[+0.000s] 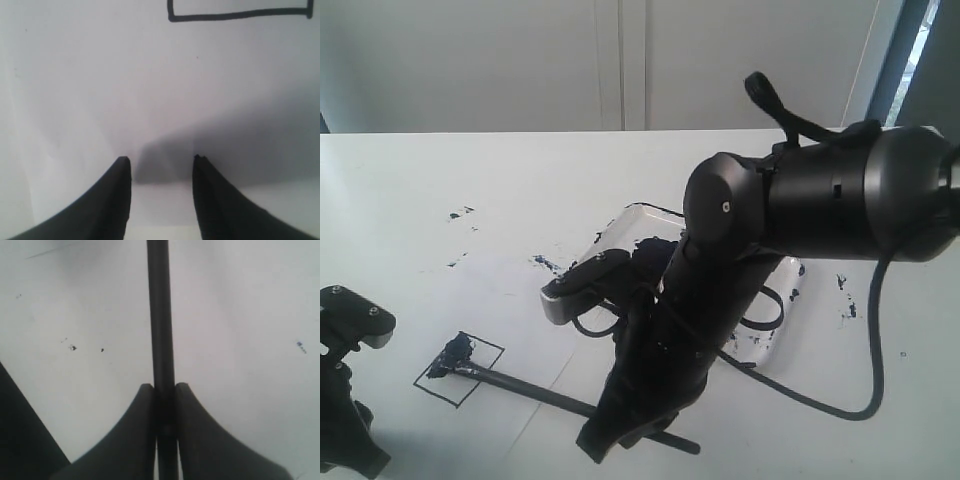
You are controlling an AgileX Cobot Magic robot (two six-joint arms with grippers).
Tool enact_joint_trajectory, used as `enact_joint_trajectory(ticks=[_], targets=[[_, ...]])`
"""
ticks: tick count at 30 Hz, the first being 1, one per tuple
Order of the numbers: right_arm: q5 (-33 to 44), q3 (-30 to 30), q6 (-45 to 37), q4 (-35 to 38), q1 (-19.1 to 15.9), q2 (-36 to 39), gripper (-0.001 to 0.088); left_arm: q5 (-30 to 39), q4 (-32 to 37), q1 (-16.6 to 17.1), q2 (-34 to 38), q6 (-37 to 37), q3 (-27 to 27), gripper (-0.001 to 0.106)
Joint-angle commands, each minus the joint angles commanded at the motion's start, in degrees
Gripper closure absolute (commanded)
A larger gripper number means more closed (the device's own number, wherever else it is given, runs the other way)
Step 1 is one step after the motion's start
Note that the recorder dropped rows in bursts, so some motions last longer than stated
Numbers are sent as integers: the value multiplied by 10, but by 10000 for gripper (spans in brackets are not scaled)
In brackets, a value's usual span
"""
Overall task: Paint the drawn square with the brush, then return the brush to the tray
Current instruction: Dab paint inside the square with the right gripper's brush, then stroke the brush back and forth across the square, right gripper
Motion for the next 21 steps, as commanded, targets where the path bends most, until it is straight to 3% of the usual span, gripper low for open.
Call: enact_joint_trajectory(ticks=[14,21], targets=[[53,-26,12,-1,1,0,868,-1,0,0,0,0,0,598],[53,-27,8,-2,38,1,868,-1,0,0,0,0,0,598]])
